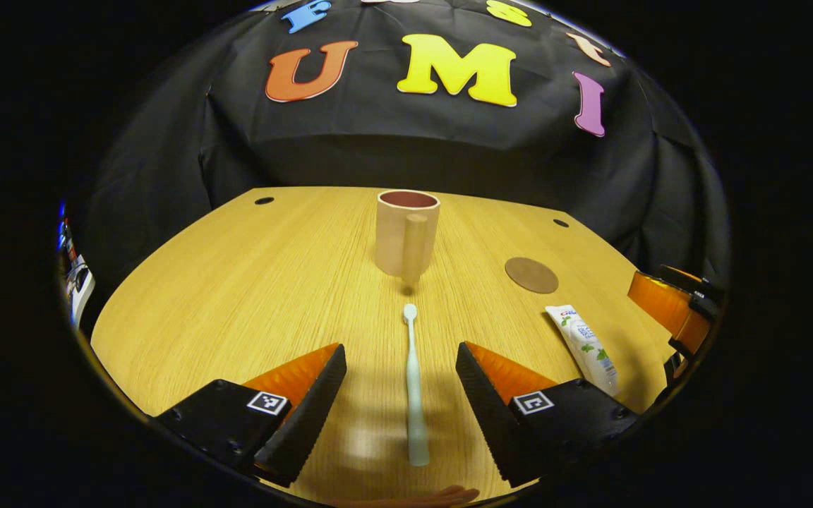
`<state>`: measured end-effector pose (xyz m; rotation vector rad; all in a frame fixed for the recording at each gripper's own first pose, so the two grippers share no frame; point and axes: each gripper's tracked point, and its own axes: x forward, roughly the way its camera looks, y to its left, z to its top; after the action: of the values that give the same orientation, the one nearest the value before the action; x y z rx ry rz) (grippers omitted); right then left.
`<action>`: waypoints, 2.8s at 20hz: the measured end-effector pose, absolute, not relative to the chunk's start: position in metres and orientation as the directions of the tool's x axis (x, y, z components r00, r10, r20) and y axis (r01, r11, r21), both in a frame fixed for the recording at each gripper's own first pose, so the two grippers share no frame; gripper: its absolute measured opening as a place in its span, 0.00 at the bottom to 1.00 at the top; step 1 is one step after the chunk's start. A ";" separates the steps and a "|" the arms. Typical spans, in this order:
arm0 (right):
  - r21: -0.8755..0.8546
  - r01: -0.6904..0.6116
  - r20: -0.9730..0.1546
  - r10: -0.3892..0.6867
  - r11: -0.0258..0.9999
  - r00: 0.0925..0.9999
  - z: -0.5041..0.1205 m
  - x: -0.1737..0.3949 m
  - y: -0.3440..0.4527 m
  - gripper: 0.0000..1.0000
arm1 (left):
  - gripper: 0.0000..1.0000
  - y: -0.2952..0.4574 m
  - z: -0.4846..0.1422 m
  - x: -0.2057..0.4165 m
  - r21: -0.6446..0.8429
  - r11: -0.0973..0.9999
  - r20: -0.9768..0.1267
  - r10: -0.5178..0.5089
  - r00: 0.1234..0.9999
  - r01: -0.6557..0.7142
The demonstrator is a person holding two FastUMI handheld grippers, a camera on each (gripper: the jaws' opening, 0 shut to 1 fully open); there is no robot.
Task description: Put the toothbrush and toothpaste on the desktop into the cup, then pick up the cup and place it on the coaster on the desktop.
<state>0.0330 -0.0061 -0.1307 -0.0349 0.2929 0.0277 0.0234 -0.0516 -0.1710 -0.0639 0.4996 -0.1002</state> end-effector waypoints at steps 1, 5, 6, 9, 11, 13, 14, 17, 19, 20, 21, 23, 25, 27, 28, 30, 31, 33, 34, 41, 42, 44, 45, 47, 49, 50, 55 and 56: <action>-0.019 -0.044 -0.296 0.037 0.999 0.954 -0.134 0.032 -0.003 0.95 | 1.00 -0.050 -0.171 0.024 -0.071 0.994 -0.479 -0.104 0.872 0.080; -0.034 -0.062 -0.299 0.049 0.997 0.953 -0.137 0.027 0.005 0.96 | 0.90 -0.049 -0.174 0.030 -0.037 0.997 -0.480 -0.071 0.875 0.061; -0.037 -0.070 -0.301 0.055 0.997 0.952 -0.138 0.027 0.006 0.95 | 0.83 -0.050 -0.176 0.033 -0.036 0.998 -0.487 -0.062 0.871 0.051; -0.037 -0.088 -0.308 0.072 0.995 0.949 -0.141 0.025 0.012 0.95 | 0.73 -0.056 -0.184 0.032 -0.052 0.998 -0.516 -0.063 0.854 0.043; -0.046 -0.091 -0.307 0.072 0.995 0.949 -0.141 0.025 0.012 0.94 | 0.68 -0.064 -0.186 0.032 -0.072 0.995 -0.515 -0.095 0.852 0.067; -0.048 -0.091 -0.307 0.072 0.995 0.949 -0.141 0.025 0.013 0.96 | 0.57 -0.066 -0.185 0.034 -0.080 0.994 -0.504 -0.101 0.858 0.070; -0.048 -0.090 -0.307 0.071 0.995 0.949 -0.141 0.025 0.012 0.96 | 0.58 -0.066 -0.185 0.034 -0.078 0.995 -0.505 -0.097 0.857 0.067; -0.050 -0.090 -0.309 0.071 0.995 0.949 -0.141 0.023 0.011 0.95 | 0.48 -0.067 -0.189 0.034 -0.064 0.996 -0.528 -0.090 0.845 0.066; -0.052 -0.091 -0.310 0.071 0.994 0.948 -0.142 0.022 0.012 0.95 | 0.39 -0.068 -0.194 0.031 -0.066 0.996 -0.548 -0.091 0.831 0.065; -0.053 -0.093 -0.312 0.072 0.994 0.947 -0.143 0.022 0.012 0.95 | 0.35 -0.067 -0.192 0.032 -0.063 0.996 -0.547 -0.087 0.833 0.063; -0.054 -0.093 -0.314 0.072 0.994 0.947 -0.143 0.022 0.013 0.95 | 0.33 -0.065 -0.194 0.032 -0.056 0.997 -0.553 -0.079 0.830 0.057; -0.055 -0.095 -0.319 0.072 0.994 0.945 -0.144 0.020 0.015 0.95 | 0.20 -0.062 -0.195 0.033 -0.052 0.997 -0.557 -0.074 0.827 0.054; -0.063 -0.101 -0.324 0.076 0.993 0.943 -0.146 0.019 0.018 0.95 | 0.14 -0.062 -0.195 0.032 -0.061 0.996 -0.557 -0.083 0.827 0.059; -0.076 -0.103 -0.332 0.072 0.992 0.941 -0.147 0.019 0.018 0.95 | 0.12 -0.062 -0.195 0.030 -0.071 0.995 -0.555 -0.092 0.827 0.063; -0.079 -0.104 -0.336 0.072 0.991 0.939 -0.149 0.018 0.019 0.95 | 0.12 -0.061 -0.194 0.030 -0.075 0.995 -0.553 -0.096 0.828 0.066; -0.080 -0.107 -0.347 0.073 0.991 0.935 -0.152 0.018 0.020 0.96 | 0.12 -0.061 -0.190 0.029 -0.093 0.993 -0.534 -0.108 0.839 0.069; -0.079 -0.109 -0.352 0.074 0.991 0.933 -0.153 0.018 0.021 0.95 | 0.12 -0.060 -0.187 0.028 -0.096 0.993 -0.519 -0.109 0.848 0.068; -0.080 -0.108 -0.363 0.072 0.991 0.929 -0.158 0.019 0.021 0.95 | 0.12 -0.053 -0.174 0.028 -0.084 0.995 -0.470 -0.093 0.878 0.060; -0.079 -0.105 -0.369 0.068 0.991 0.927 -0.161 0.020 0.021 0.95 | 0.12 -0.051 -0.165 0.028 -0.078 0.995 -0.444 -0.088 0.892 0.060; -0.091 -0.121 -0.451 0.067 0.988 0.890 -0.192 0.019 0.030 0.95 | 0.11 -0.040 -0.092 0.011 -0.017 0.999 -0.216 -0.044 0.975 0.041; -0.098 -0.124 -0.470 0.064 0.987 0.880 -0.197 0.017 0.030 0.95 | 0.11 -0.037 -0.079 0.010 -0.008 1.000 -0.179 -0.031 0.983 0.030; -0.091 -0.121 -0.490 0.062 0.988 0.869 -0.201 0.015 0.030 0.96 | 0.12 -0.032 -0.061 0.005 -0.011 1.000 -0.126 -0.009 0.992 0.008; -0.078 -0.117 -0.495 0.064 0.990 0.867 -0.203 0.015 0.030 0.97 | 0.11 -0.033 -0.056 0.003 -0.020 1.000 -0.113 -0.015 0.993 0.013; -0.056 -0.107 -0.509 0.063 0.993 0.858 -0.208 0.014 0.032 0.96 | 0.11 -0.031 -0.043 0.001 -0.017 1.000 -0.091 -0.016 0.996 0.015; -0.059 -0.092 -0.531 0.046 0.994 0.846 -0.215 0.017 0.031 0.87 | 0.11 -0.028 -0.029 0.003 -0.001 1.000 -0.059 -0.010 0.998 0.010; -0.059 -0.084 -0.539 0.039 0.995 0.841 -0.217 0.022 0.030 0.84 | 0.11 -0.026 -0.024 0.005 -0.001 1.000 -0.051 -0.005 0.999 0.005; -0.045 -0.072 -0.561 0.034 0.996 0.827 -0.223 0.029 0.030 0.57 | 0.11 -0.024 -0.013 0.012 -0.013 1.000 -0.035 -0.001 0.999 0.000; -0.038 -0.067 -0.576 0.033 0.997 0.817 -0.228 0.028 0.029 0.54 | 0.11 -0.027 -0.012 0.013 -0.014 1.000 -0.034 -0.003 0.999 0.002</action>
<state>0.0282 0.0286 -0.2278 -0.0577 0.6129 0.0533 0.0126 -0.0265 -0.0120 -0.0135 0.0338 -0.0026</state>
